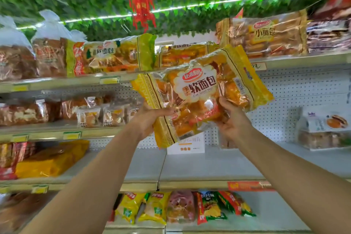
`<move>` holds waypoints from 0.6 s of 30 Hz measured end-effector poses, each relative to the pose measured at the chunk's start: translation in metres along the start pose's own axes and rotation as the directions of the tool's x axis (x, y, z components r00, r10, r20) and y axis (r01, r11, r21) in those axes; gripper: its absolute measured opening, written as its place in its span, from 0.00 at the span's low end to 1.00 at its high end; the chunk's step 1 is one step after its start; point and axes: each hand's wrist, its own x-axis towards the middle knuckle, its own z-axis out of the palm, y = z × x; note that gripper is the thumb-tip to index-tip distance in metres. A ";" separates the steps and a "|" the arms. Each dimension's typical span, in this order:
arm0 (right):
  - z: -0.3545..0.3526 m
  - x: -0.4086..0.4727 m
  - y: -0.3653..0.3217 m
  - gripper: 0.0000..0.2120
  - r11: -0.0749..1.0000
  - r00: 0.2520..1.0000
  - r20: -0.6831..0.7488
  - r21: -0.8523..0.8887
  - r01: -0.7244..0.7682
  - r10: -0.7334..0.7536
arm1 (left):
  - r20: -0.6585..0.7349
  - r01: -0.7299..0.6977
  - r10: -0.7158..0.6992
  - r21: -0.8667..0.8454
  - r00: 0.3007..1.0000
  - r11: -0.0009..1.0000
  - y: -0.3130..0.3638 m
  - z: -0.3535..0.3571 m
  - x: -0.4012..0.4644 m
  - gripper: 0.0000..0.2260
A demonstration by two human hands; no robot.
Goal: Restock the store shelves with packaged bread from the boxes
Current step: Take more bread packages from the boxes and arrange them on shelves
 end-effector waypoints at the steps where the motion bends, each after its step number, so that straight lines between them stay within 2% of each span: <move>1: 0.004 0.006 -0.003 0.10 1.000 1.000 0.010 -0.009 0.004 -0.003 | -0.005 -0.008 0.008 -0.013 1.000 1.000 0.004 -0.001 0.008 0.43; 2: 0.009 0.012 -0.005 0.10 1.000 1.000 0.018 -0.015 0.004 -0.004 | -0.009 -0.037 0.037 -0.002 0.999 0.999 0.009 -0.003 0.018 0.50; 3: 0.014 0.017 -0.007 0.10 1.000 1.000 0.028 -0.013 0.003 -0.002 | -0.019 -0.073 0.073 0.010 0.997 0.997 0.014 -0.003 0.025 0.52; 5: 0.025 0.030 -0.011 0.10 1.000 0.999 0.048 -0.016 0.000 0.000 | -0.078 -0.122 0.123 0.011 0.989 0.992 0.028 -0.008 0.040 0.48; 6: 0.030 0.036 -0.014 0.09 1.000 0.998 0.060 -0.023 0.000 0.002 | -0.107 -0.127 0.129 0.022 0.986 0.992 0.036 -0.010 0.047 0.50; 8: 0.043 0.047 -0.020 0.05 0.999 0.995 0.103 -0.047 0.005 0.000 | -0.125 -0.161 0.171 0.086 0.977 0.983 0.051 -0.016 0.063 0.61; 9: 0.050 0.051 -0.023 0.04 0.998 0.992 0.129 -0.061 0.014 -0.006 | -0.132 -0.190 0.201 0.092 0.971 0.977 0.056 -0.020 0.075 0.62; 12: 0.068 0.068 -0.032 0.04 0.995 0.986 0.161 -0.094 0.045 -0.029 | -0.196 -0.245 0.262 0.107 0.945 0.964 0.069 -0.027 0.104 0.50; 15: 0.085 0.086 -0.039 0.09 0.990 0.984 0.167 -0.117 0.074 -0.054 | -0.205 -0.291 0.315 0.135 0.927 0.947 0.082 -0.028 0.134 0.48; 18: 0.099 0.106 -0.047 0.09 0.963 0.991 0.122 -0.255 0.091 -0.061 | -0.200 -0.307 0.324 0.109 0.925 0.945 0.096 -0.026 0.157 0.49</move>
